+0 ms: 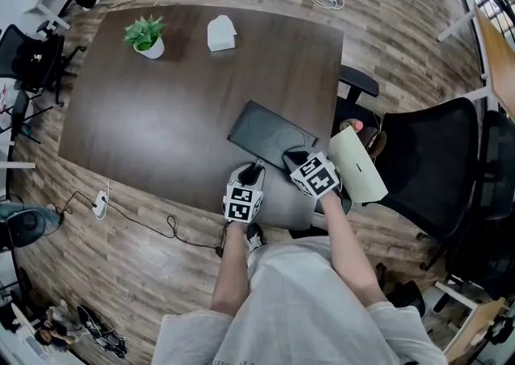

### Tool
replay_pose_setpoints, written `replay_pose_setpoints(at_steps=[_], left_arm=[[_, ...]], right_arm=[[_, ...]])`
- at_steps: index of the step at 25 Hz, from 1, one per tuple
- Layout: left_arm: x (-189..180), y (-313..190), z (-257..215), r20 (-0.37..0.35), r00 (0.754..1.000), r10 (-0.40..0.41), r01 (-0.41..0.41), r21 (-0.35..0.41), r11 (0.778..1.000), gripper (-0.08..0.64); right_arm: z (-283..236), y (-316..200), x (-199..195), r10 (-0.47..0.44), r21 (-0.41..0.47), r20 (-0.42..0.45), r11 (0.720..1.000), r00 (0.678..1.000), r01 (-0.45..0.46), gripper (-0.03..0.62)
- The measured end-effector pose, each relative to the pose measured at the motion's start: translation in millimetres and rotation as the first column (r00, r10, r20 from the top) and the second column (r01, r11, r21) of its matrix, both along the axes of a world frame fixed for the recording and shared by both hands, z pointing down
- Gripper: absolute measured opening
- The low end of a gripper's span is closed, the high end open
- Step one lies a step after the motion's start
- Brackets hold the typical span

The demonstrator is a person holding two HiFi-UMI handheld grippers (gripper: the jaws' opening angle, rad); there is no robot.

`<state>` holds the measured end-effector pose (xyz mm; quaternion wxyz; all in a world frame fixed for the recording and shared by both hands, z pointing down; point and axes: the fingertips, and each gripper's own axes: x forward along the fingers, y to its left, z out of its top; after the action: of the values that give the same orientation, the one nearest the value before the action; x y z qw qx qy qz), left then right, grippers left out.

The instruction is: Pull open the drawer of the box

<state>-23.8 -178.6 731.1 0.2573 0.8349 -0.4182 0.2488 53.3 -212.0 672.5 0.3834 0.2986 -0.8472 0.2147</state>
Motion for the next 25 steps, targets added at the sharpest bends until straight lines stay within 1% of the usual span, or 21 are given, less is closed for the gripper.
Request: replay_pose_setpoints(at_steps=[6,25], left_arm=[[3.3,-1.6,1.4,0.038,0.999,0.027,-0.028,0.022,0.999,0.140],[9.0,-14.0,-1.2,0.078,0.997,0.016,-0.021,0.063,0.998,0.138]], right_arm=[[-0.2,0.8,0.8,-0.005,0.003,-0.008,1.000,1.000,0.005,0.002],[-1.0,-0.1,-0.4,-0.011,0.012,0.000,1.000,1.000,0.011,0.002]])
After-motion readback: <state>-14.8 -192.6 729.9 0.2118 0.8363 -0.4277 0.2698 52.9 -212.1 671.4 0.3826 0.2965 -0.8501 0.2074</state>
